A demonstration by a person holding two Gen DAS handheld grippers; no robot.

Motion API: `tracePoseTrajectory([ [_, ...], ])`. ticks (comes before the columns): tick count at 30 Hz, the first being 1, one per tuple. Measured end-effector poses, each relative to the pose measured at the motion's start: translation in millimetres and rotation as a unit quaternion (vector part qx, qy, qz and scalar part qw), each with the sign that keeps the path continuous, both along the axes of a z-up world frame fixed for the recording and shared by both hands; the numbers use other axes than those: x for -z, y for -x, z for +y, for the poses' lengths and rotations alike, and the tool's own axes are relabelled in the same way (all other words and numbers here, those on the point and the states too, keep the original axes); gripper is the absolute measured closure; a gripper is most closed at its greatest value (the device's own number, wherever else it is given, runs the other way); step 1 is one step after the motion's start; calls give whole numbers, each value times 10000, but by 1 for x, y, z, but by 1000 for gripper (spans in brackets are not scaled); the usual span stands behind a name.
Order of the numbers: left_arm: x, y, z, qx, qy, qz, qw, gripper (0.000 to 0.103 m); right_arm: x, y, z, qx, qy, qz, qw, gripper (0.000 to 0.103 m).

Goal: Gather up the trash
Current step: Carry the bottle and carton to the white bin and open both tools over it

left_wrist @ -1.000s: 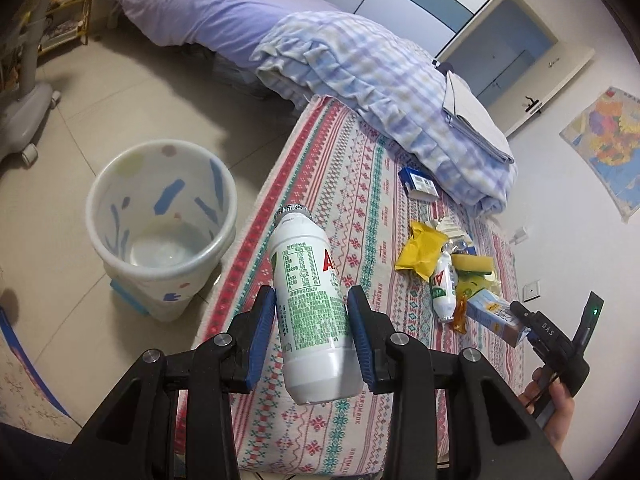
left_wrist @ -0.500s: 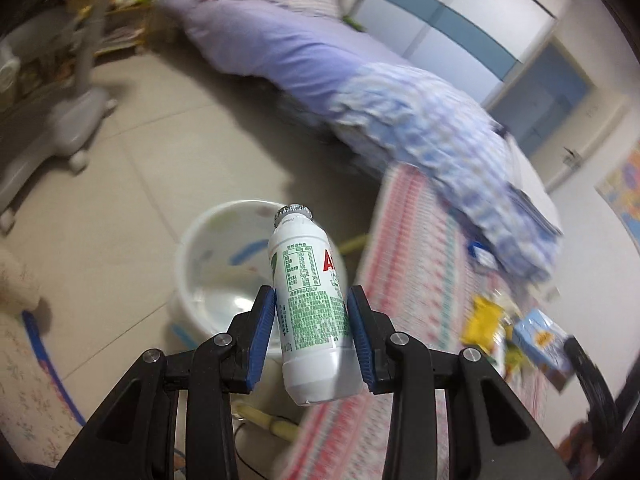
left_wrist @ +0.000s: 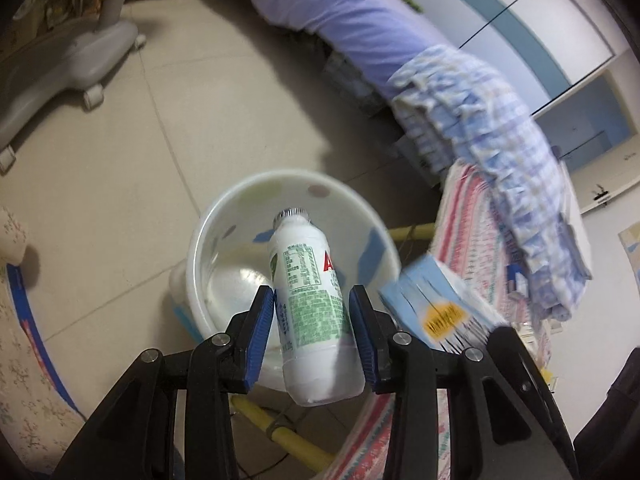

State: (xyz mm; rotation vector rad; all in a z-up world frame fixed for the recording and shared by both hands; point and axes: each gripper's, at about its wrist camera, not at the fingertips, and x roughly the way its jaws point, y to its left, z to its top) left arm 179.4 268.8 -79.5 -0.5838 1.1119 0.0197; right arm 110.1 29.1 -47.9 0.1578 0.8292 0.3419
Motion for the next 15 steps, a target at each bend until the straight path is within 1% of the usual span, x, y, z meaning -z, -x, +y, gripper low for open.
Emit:
tracePoseTrajectory([
  [1, 4, -1, 3, -108, -81, 25, 9999, 59, 3, -1, 6, -40, 42, 23, 10000, 58],
  [3, 6, -1, 8, -244, -189, 47, 9995, 49, 16, -14, 21, -120, 205, 148, 9996, 57],
  [6, 4, 2, 15, -360, -143, 39, 9992, 46, 30, -27, 29, -174, 195, 288, 9992, 57],
  [9, 0, 7, 22, -450, 53, 19, 9990, 46, 35, -31, 30, -136, 133, 381, 9991, 56],
  [13, -7, 14, 25, -541, -121, -3, 9985, 46, 32, -29, 28, -110, 172, 369, 9991, 53],
  [15, -8, 21, 24, -538, -89, 10, 9985, 46, 28, -24, 23, -133, 158, 345, 9992, 53],
])
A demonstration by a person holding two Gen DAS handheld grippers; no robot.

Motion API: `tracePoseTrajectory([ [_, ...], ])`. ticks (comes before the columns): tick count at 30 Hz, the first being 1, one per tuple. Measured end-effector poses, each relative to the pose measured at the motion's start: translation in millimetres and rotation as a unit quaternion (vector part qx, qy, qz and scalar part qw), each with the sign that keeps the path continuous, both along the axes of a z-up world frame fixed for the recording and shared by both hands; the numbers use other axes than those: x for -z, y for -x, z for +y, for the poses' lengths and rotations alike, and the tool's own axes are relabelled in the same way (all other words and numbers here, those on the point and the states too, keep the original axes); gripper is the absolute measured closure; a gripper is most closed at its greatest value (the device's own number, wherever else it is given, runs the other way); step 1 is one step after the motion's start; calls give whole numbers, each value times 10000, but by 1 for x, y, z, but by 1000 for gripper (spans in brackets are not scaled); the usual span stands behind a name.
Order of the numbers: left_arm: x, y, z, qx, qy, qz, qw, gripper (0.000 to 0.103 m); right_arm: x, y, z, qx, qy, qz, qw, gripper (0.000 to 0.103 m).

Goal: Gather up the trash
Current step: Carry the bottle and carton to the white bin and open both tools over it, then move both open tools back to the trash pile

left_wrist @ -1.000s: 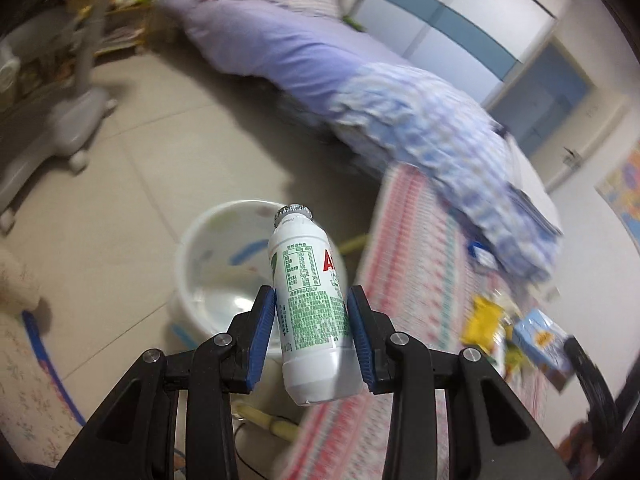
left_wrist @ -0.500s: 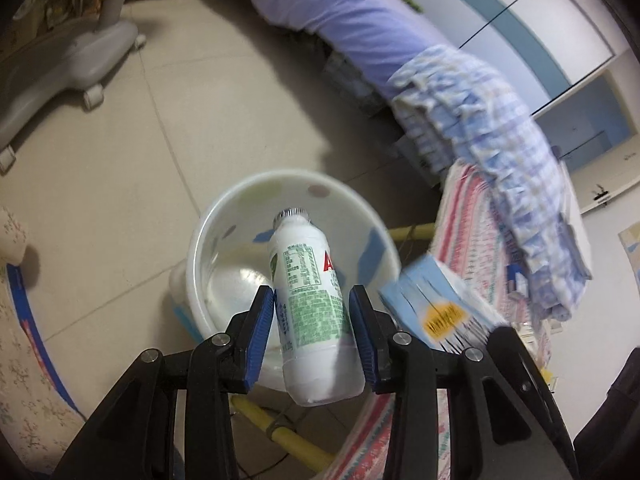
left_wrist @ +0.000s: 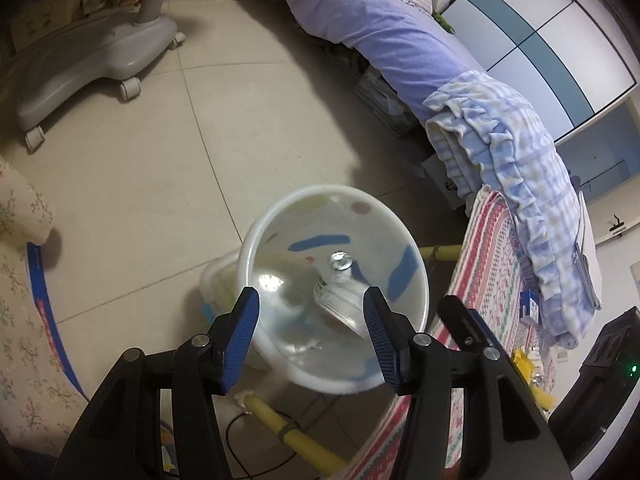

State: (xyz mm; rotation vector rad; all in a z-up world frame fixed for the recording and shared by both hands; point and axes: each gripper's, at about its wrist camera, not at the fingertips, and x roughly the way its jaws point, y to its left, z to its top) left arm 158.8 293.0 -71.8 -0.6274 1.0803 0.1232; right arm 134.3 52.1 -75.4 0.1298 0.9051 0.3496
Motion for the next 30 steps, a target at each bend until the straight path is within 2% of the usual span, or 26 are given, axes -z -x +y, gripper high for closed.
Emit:
tracePoseTrajectory([
  [6, -13, 30, -20, 223, -291, 7, 9993, 46, -24, 25, -34, -114, 37, -127, 9998, 49],
  [9, -26, 48, -40, 372, -434, -116, 9983, 46, -40, 43, -64, -104, 113, -254, 9996, 44],
  [12, -40, 63, -66, 570, -421, -232, 9972, 45, -62, 63, -104, 6, 142, -392, 9991, 42],
  [16, -61, 76, -112, 978, -314, -434, 9938, 33, -89, 84, -155, 219, 187, -618, 9977, 27],
  [21, -79, 89, -189, 1658, -306, -637, 9836, 29, -115, 111, -230, 582, 458, -868, 9935, 14],
  [26, -79, 92, -261, 2186, -699, -796, 9700, 28, -109, 127, -304, 1267, 566, -896, 9863, 14],
  [30, -71, 82, -307, 2520, -887, -731, 9609, 25, -94, 130, -356, 1697, 411, -545, 9831, 14],
])
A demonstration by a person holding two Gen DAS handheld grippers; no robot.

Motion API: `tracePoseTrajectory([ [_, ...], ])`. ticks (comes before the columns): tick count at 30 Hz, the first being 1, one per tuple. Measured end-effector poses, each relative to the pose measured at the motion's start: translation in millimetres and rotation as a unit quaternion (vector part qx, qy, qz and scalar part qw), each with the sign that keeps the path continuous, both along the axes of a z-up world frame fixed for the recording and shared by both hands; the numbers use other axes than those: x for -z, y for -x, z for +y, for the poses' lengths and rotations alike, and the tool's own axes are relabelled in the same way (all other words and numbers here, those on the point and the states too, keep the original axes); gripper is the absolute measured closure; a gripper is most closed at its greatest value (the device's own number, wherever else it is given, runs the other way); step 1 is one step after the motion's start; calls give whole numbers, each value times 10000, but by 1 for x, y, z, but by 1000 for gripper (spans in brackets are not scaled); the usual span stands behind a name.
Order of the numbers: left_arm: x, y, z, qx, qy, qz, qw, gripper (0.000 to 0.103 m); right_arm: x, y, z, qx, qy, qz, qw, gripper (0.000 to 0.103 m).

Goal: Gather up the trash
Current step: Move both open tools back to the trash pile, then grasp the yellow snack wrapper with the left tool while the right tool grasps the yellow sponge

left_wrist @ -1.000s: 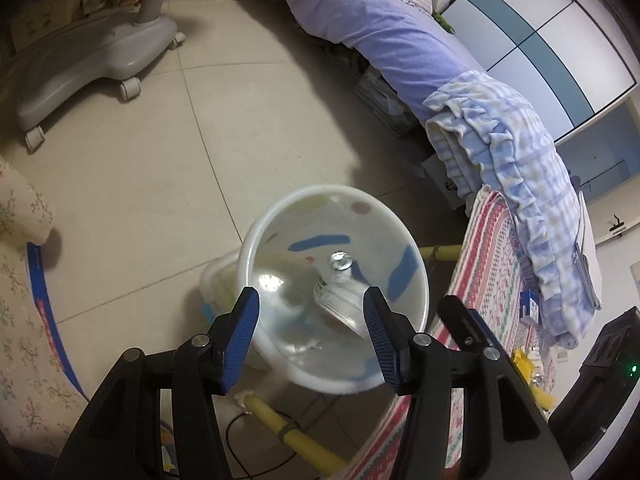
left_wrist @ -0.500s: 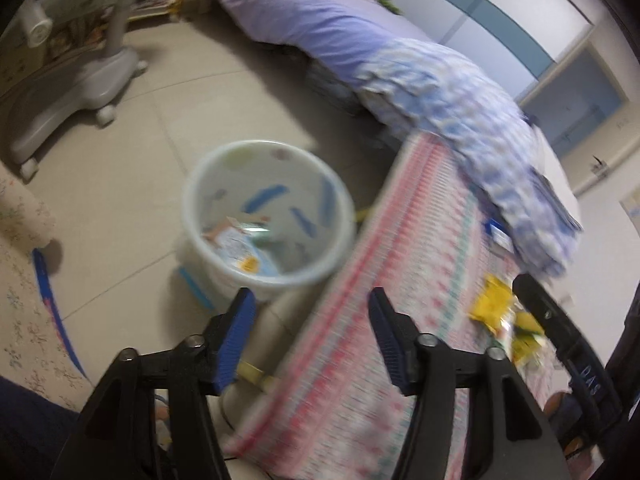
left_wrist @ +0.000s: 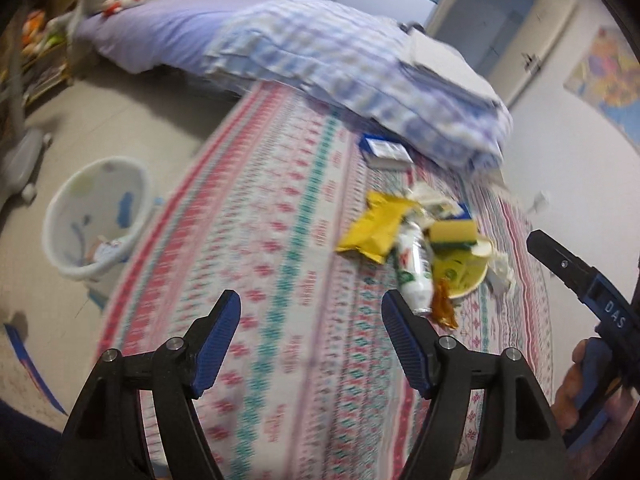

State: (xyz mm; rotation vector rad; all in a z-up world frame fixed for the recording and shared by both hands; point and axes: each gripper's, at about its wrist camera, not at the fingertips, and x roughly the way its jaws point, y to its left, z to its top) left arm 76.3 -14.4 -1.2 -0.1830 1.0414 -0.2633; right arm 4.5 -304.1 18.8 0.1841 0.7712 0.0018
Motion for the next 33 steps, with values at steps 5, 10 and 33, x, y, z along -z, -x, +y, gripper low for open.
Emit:
tracePoseTrajectory([
  [5, 22, -30, -68, 597, -511, 88, 9969, 25, 6, 1, -25, 140, 356, 120, 9992, 14],
  [10, 48, -59, -107, 1119, -1056, 156, 9880, 25, 13, -5, -57, 331, 229, 329, 9986, 14],
  [33, 78, -96, -105, 1704, -1035, 41, 9799, 80, 44, -53, -23, -434, 486, 606, 9960, 14],
])
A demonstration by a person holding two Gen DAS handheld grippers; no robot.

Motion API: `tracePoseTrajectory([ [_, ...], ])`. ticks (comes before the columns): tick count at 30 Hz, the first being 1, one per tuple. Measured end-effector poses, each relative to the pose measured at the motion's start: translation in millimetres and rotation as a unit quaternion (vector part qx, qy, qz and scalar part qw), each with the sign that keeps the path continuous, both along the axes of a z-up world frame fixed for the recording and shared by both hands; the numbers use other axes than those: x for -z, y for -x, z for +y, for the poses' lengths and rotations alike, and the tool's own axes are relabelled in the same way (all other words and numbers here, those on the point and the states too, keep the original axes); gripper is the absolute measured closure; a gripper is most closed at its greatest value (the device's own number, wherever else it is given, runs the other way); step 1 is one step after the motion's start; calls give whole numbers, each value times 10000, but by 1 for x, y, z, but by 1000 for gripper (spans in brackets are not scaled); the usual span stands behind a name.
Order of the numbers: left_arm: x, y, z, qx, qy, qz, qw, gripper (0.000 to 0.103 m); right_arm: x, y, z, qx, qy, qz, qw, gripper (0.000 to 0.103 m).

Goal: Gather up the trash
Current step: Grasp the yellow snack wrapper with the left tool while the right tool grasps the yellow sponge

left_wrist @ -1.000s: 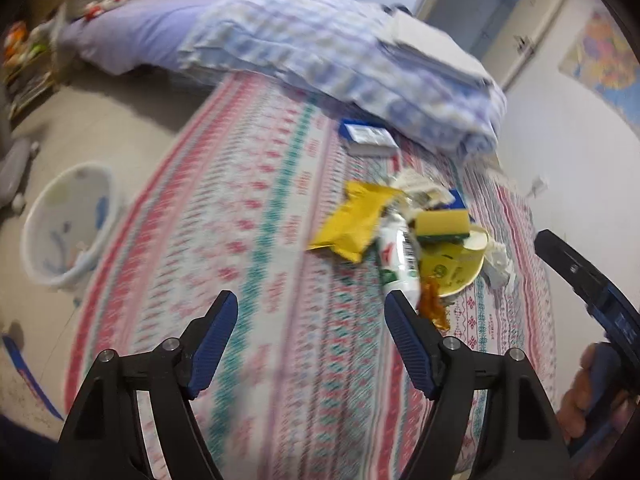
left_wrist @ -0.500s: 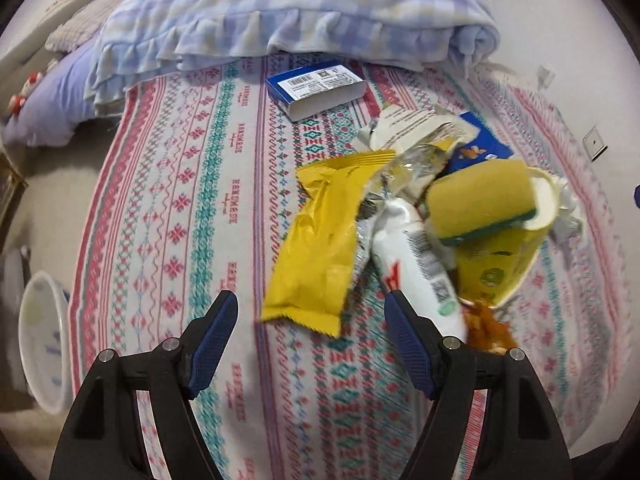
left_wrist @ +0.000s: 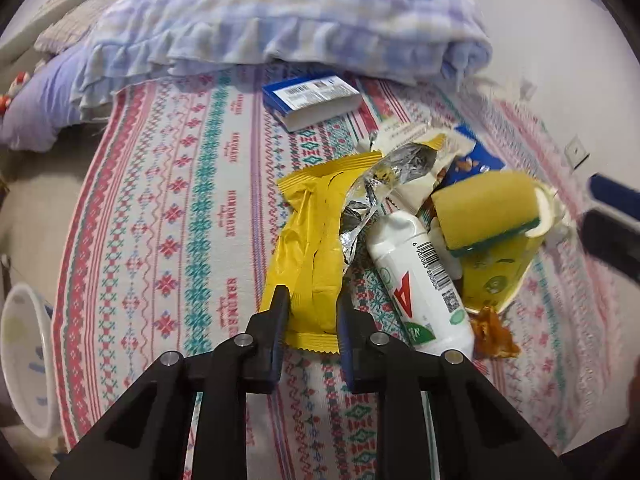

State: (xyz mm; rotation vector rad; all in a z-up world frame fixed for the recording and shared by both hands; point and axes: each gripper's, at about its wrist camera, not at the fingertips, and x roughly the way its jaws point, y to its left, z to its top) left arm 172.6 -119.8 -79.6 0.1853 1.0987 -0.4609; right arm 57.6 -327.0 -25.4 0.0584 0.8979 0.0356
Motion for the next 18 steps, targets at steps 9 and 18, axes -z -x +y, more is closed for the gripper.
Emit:
tracePoseTrajectory([
  [9, -24, 30, 56, -361, 340, 145, 9987, 80, 21, -24, 33, -233, 586, 119, 9979, 14],
  [18, -64, 57, 119, -640, 708, 30, 9954, 80, 21, -30, 40, 66, 490, 216, 9985, 63],
])
